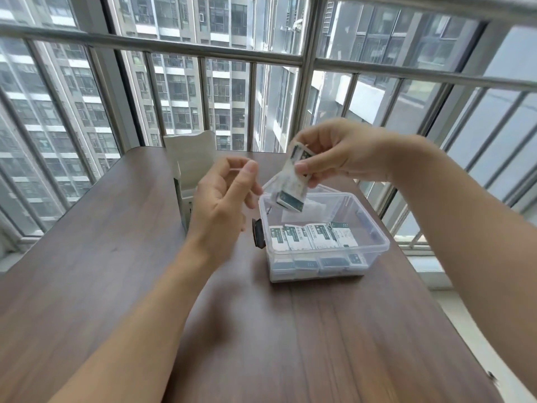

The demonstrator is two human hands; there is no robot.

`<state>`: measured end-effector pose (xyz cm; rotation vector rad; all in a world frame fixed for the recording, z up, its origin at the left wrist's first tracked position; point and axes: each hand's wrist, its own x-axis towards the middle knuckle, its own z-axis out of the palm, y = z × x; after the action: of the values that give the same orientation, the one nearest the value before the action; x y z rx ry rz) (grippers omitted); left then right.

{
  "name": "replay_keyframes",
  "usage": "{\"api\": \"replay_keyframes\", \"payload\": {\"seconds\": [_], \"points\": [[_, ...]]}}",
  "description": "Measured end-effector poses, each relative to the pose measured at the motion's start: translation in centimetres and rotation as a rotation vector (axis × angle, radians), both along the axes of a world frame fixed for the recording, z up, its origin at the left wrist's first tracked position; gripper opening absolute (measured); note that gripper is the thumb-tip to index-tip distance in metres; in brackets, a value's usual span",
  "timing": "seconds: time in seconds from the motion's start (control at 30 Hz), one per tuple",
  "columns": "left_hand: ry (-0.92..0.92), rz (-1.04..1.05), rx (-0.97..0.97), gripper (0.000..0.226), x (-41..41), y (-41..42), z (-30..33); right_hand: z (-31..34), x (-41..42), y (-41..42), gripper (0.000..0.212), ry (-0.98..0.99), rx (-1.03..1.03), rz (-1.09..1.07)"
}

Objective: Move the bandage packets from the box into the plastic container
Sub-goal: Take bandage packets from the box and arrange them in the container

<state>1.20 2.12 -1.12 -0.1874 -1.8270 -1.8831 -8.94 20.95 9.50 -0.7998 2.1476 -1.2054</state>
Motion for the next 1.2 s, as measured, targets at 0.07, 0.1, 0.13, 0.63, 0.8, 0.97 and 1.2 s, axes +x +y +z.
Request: {"api": "replay_keyframes", "payload": {"seconds": [0.07, 0.1, 0.13, 0.63, 0.8, 0.97, 1.2], "points": [[0.071, 0.213, -0.192, 0.021, -0.2, 0.1, -0.5, -0.9, -0.6, 0.4, 0.021, -0.122, 0.123, -0.005], [0.076, 0.267, -0.282, 0.018, -0.3, 0.1, -0.8, -1.6, -0.8, 0.3, 0.02, -0.16, 0.19, 0.005], [0.066, 0.287, -0.366, 0.015, -0.4, 0.1, -1.2, -2.2, -0.8, 0.0, 0.02, -0.19, 0.246, 0.016], [-0.075, 0.134, -0.603, 0.029, -1.7, 0.3, -4.0, -6.0, 0.5, -3.3, 0.034, -0.155, 0.393, 0.059], [-0.069, 0.14, -0.616, 0.03, -1.8, 0.2, -4.2, -5.5, 2.2, -3.5, 0.045, 0.141, 0.523, 0.065], [-0.079, 0.137, -0.619, 0.034, -1.7, 0.2, -4.0, -6.0, 2.8, -3.7, 0.034, 0.327, 0.585, 0.078], [-0.067, 0.136, -0.619, 0.032, -1.6, 0.2, -4.0, -5.8, 3.0, -3.7, 0.026, 0.389, 0.527, 0.049]]}}
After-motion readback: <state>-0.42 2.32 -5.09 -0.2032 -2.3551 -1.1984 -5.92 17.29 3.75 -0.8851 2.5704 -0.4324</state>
